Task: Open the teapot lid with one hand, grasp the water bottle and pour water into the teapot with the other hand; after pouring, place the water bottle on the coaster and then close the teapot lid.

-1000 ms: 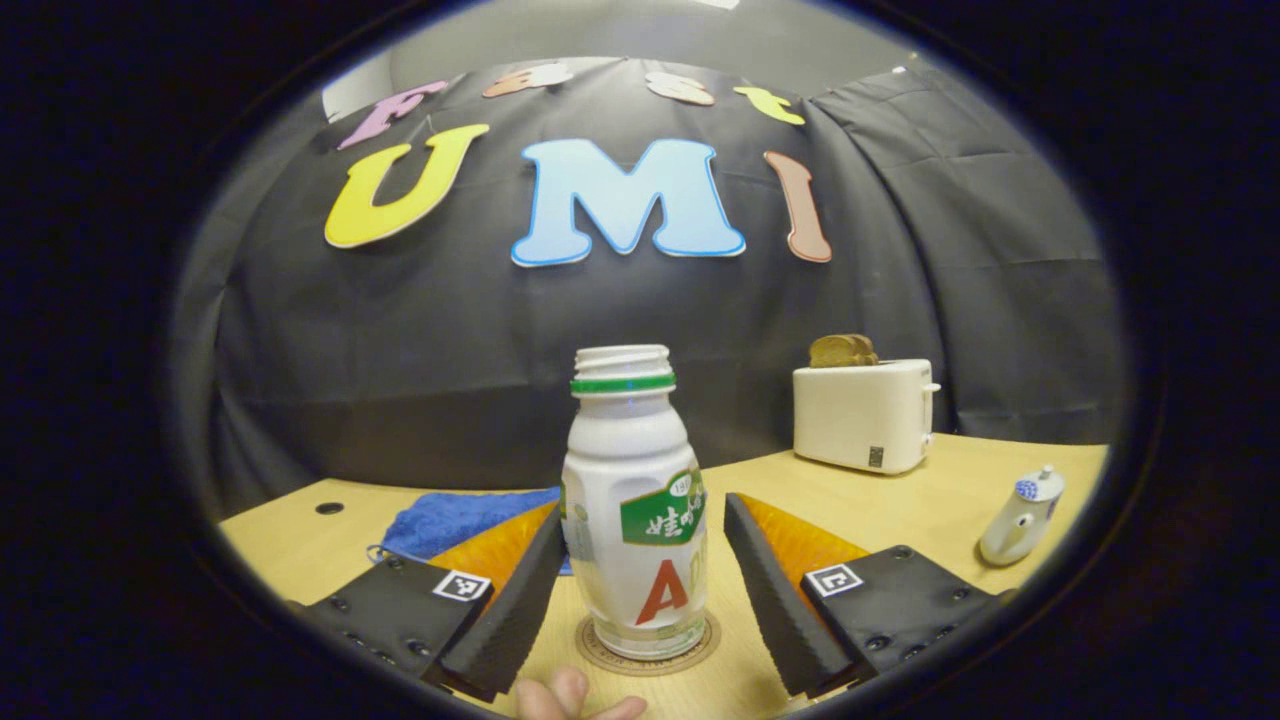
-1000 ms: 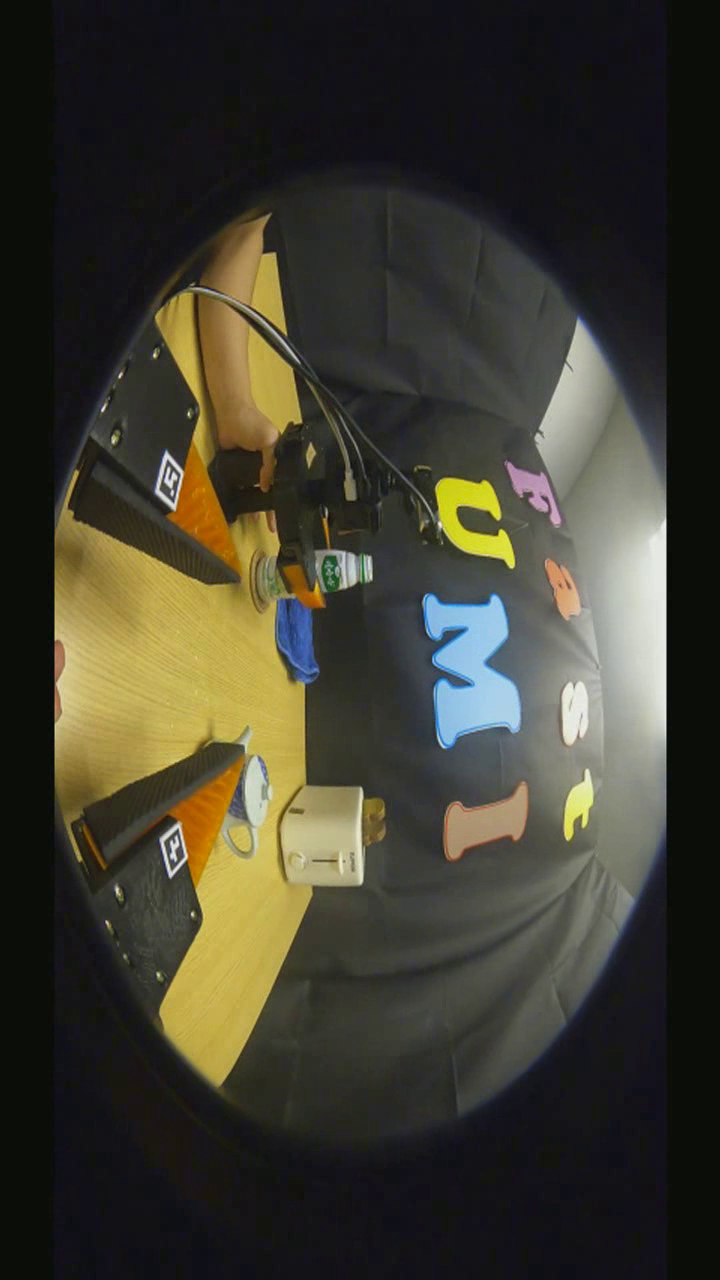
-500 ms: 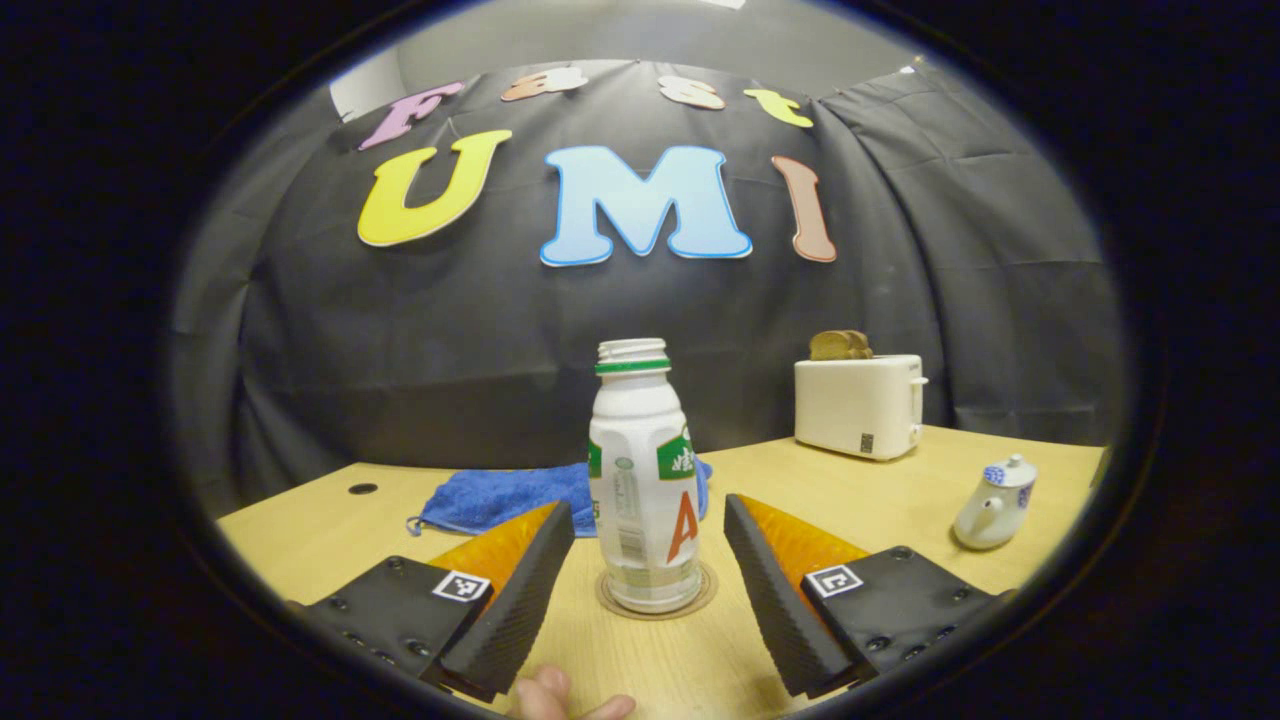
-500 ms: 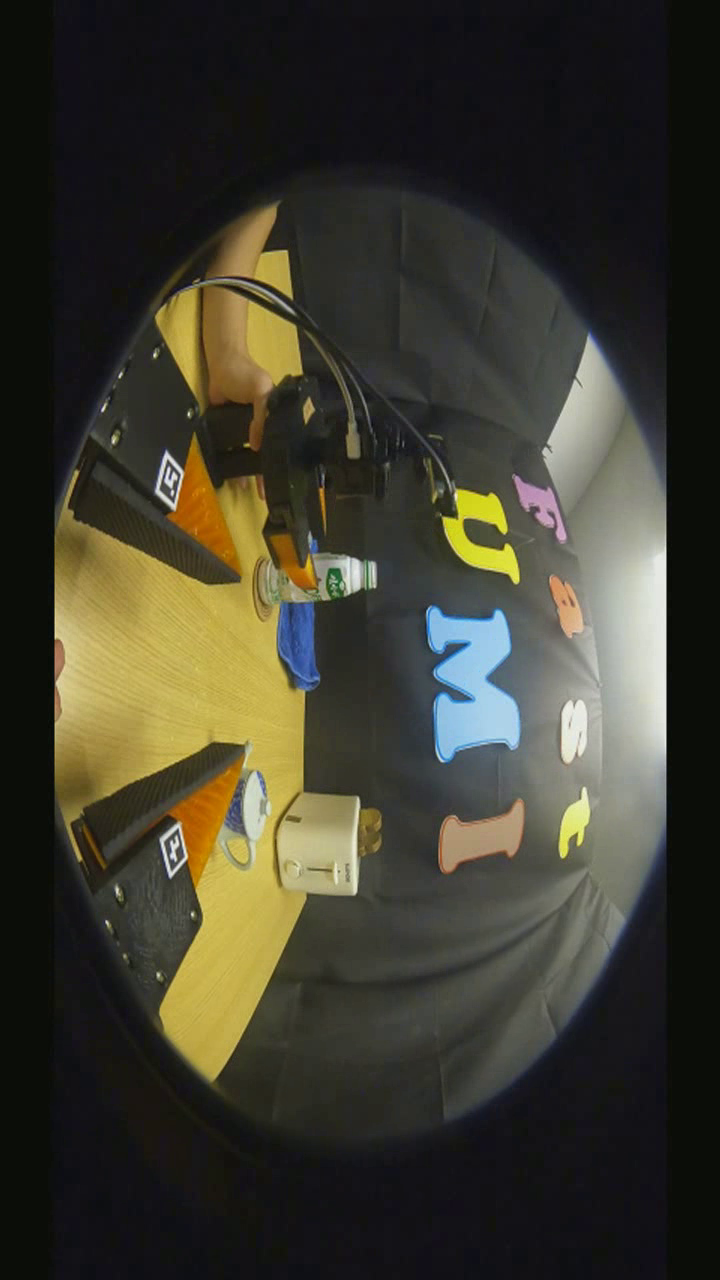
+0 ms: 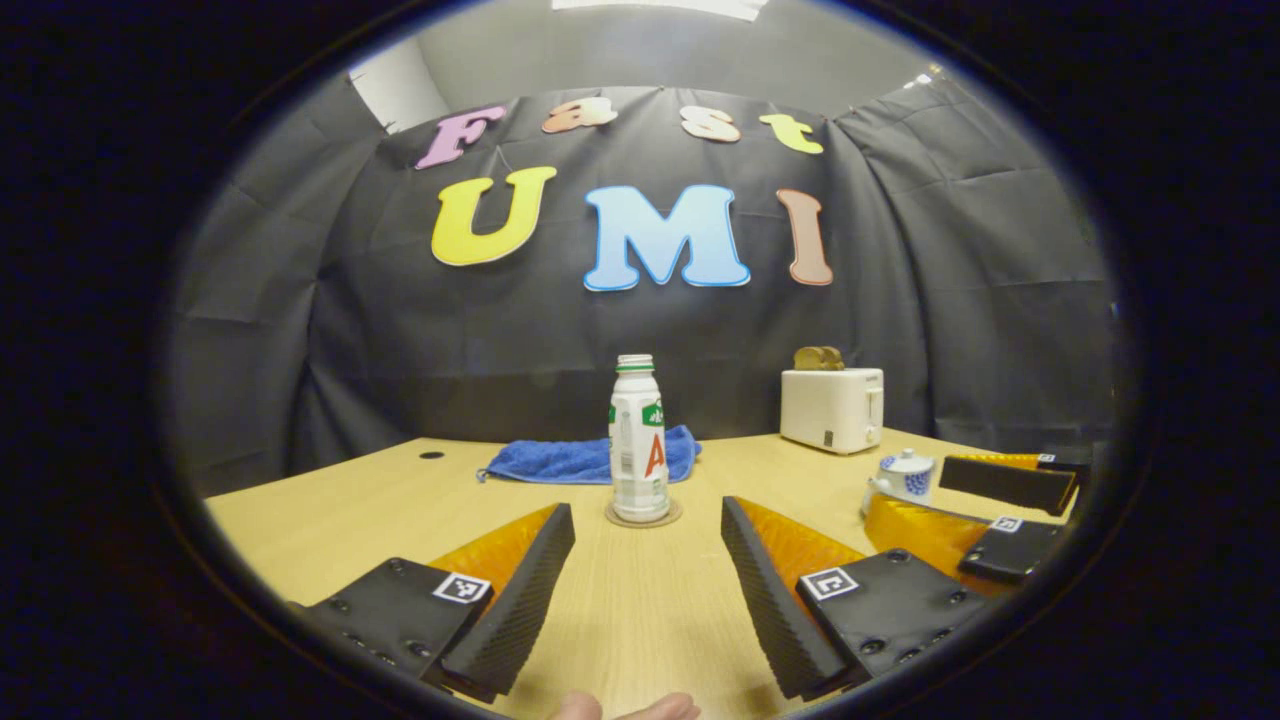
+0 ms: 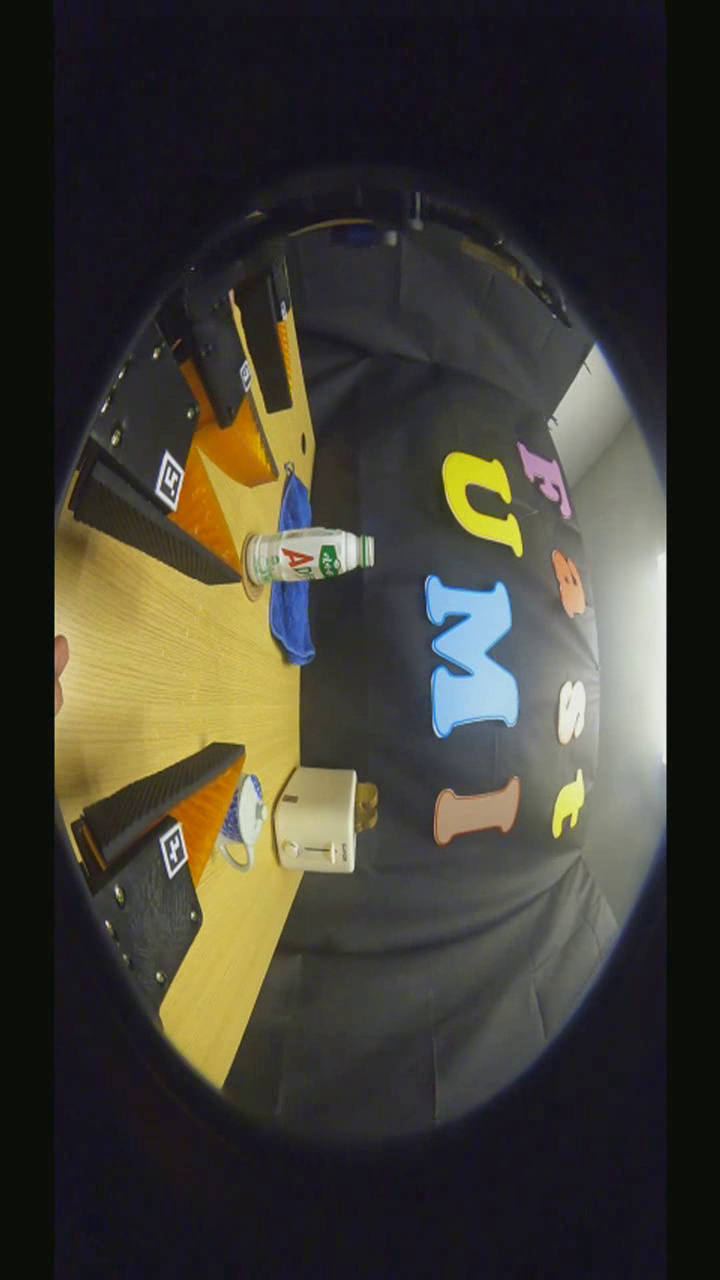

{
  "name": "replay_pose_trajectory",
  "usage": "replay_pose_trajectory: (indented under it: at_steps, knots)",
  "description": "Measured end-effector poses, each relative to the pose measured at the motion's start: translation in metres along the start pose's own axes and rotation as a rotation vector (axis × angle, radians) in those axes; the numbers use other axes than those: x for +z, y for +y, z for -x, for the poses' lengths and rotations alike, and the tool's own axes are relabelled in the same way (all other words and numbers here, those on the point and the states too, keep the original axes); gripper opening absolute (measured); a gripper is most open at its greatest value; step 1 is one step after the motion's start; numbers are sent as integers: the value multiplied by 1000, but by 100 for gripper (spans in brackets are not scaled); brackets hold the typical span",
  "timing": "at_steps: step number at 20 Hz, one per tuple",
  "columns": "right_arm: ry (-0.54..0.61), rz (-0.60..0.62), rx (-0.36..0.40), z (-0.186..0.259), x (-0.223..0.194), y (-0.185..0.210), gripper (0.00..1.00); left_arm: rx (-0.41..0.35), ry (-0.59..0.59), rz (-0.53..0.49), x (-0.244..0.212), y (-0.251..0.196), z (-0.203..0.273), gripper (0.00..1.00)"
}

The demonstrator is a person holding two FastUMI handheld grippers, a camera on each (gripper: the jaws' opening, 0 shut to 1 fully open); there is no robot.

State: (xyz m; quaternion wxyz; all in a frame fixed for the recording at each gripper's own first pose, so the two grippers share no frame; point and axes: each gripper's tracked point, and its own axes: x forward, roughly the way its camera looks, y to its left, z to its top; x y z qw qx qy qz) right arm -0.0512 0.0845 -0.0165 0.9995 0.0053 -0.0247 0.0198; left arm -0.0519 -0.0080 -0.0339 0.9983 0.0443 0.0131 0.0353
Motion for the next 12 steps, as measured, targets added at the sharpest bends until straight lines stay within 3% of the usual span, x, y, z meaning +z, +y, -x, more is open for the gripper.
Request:
replay_pose_trajectory:
  at_steps: [3, 6, 10, 12]
  knots:
    - [0, -4, -39, 3, 5, 0, 96, 34, 10, 11, 6, 7, 3, 99]
    - [6, -8, 16, 2, 4, 10, 96, -8, 5, 12, 7, -1, 7, 99]
    - [8, -6, 19, 2, 3, 8, 95, 19, 9, 10, 8, 4, 12, 100]
    - [3, -7, -16, 1, 5, 1, 95, 28, 14, 10, 4, 5, 12, 100]
